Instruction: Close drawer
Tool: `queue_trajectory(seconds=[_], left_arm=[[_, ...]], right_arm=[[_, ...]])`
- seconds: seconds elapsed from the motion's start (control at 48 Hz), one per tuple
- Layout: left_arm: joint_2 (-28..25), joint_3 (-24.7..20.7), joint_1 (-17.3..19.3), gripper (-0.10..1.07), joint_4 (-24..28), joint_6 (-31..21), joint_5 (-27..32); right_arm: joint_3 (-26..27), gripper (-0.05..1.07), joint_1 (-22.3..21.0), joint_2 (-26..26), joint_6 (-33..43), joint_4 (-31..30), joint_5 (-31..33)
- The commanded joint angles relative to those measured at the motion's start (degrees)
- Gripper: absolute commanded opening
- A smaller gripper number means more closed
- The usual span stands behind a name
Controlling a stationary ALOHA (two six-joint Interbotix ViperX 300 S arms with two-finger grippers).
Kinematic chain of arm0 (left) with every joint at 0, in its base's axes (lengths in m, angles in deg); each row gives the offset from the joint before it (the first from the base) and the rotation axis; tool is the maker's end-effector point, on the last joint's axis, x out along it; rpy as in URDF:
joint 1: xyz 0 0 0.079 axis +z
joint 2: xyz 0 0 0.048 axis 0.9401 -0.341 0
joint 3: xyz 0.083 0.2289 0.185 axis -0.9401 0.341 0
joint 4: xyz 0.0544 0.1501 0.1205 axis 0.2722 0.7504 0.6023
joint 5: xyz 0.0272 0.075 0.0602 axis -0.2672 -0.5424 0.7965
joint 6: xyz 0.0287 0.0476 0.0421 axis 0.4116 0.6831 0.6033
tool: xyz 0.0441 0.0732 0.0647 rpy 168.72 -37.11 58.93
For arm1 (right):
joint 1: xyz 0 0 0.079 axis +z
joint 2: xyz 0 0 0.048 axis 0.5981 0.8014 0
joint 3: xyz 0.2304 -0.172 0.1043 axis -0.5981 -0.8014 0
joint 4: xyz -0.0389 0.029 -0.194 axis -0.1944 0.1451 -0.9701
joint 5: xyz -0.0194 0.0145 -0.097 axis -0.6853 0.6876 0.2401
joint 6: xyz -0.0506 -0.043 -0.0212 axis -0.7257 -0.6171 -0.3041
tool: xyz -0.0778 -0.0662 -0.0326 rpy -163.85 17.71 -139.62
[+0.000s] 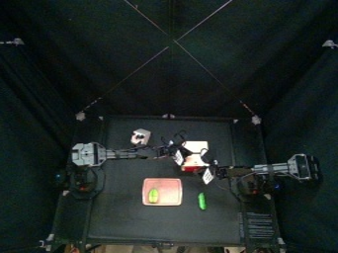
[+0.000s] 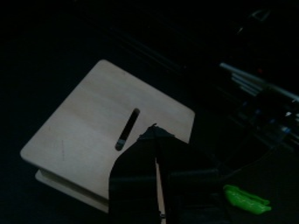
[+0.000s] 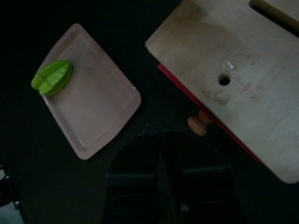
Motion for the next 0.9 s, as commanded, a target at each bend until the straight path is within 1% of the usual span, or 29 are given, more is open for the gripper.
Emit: queue_trajectory(seconds=[0.0, 0.146, 0.562, 0.75, 0.875], left_arm=[[3.52, -0.18, -1.14, 0.23, 0.53, 0.09, -0.44], [5.1, 1.58, -2.55, 0.23, 0.88, 0.0, -1.05], [8.88, 6.59, -4.39, 0.23, 0.7, 0.0, -3.87], [10.11, 8.61, -5.98, 0.23, 0.88, 0.09, -3.6], [11.25, 9.67, -7.21, 0.24, 0.88, 0.0, -2.02]], right_arm=[[0.09, 0.05, 0.7, -0.88, -0.09, 0.0, -1.23], [-0.26, 0.05, 1.67, -0.88, 0.0, 0.26, -1.32], [-0.79, 0.05, 4.22, -0.88, 0.0, 1.41, -1.32], [-1.05, 0.05, 4.92, -0.53, 0.0, 2.02, -1.32], [-1.23, 0.05, 5.01, -0.53, 0.0, 2.37, -1.32]])
